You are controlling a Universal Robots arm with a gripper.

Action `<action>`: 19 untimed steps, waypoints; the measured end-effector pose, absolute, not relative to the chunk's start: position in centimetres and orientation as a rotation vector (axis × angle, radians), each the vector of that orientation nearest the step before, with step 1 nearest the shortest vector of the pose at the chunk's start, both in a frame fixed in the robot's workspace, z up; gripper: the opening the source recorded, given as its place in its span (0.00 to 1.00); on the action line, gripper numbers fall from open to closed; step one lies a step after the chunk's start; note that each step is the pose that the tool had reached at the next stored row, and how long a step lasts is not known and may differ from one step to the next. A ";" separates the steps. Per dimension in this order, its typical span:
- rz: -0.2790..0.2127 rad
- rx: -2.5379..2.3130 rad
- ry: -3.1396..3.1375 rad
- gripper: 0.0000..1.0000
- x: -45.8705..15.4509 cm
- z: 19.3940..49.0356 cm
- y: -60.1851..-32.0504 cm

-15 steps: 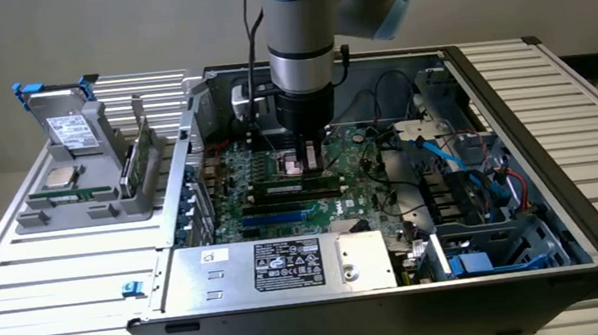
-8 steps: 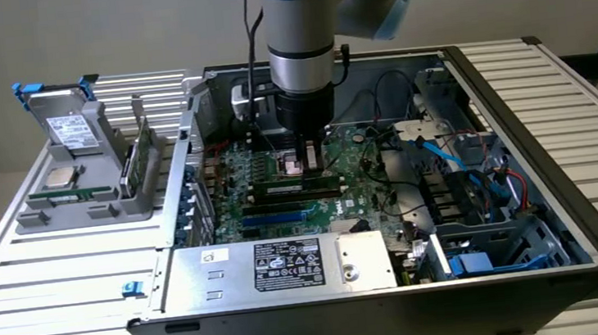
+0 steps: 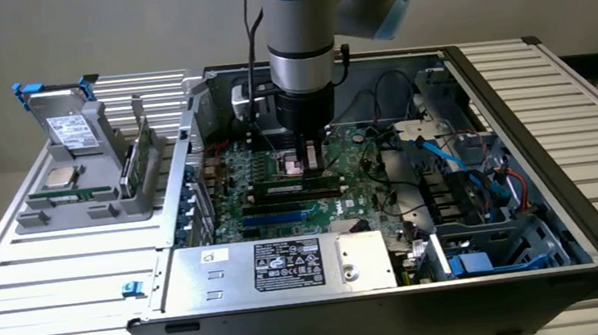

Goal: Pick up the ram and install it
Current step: 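Insert the ram into the slot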

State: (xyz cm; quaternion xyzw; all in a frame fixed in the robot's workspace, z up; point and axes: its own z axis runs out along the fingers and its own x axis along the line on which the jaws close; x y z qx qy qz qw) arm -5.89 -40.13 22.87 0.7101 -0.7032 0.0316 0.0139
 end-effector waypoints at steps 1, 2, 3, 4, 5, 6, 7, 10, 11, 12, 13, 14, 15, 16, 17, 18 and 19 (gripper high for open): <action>0.099 2.212 -2.190 0.14 -5.9 22.9 -40.1; 0.099 2.212 -2.190 0.14 -5.9 22.9 -40.1; 0.099 2.212 -2.190 0.14 -5.9 22.9 -40.1; 0.099 2.212 -2.190 0.14 -5.9 22.9 -40.1; 0.099 2.212 -2.190 0.14 -5.9 22.9 -40.1; 0.100 2.212 -2.190 0.14 -5.9 22.9 -40.1; 0.101 2.212 -2.191 0.14 -5.9 22.9 -40.1; 0.103 2.212 -2.191 0.14 -5.9 22.8 -40.1; 0.103 2.212 -2.191 0.14 -5.9 22.8 -40.1; 0.104 2.212 -2.191 0.14 -5.9 22.8 -40.1; 0.104 2.212 -2.191 0.14 -5.9 22.8 -40.1; 0.104 2.213 -2.191 0.14 -5.9 22.8 -40.1; 0.104 2.213 -2.191 0.14 -6.0 22.8 -40.1; 0.104 2.213 -2.192 0.14 -6.0 22.8 -40.1; 0.105 2.213 -2.192 0.14 -6.0 22.8 -40.1; 0.105 2.213 -2.192 0.14 -6.0 22.8 -40.0; 0.105 2.213 -2.192 0.14 -6.0 22.8 -40.0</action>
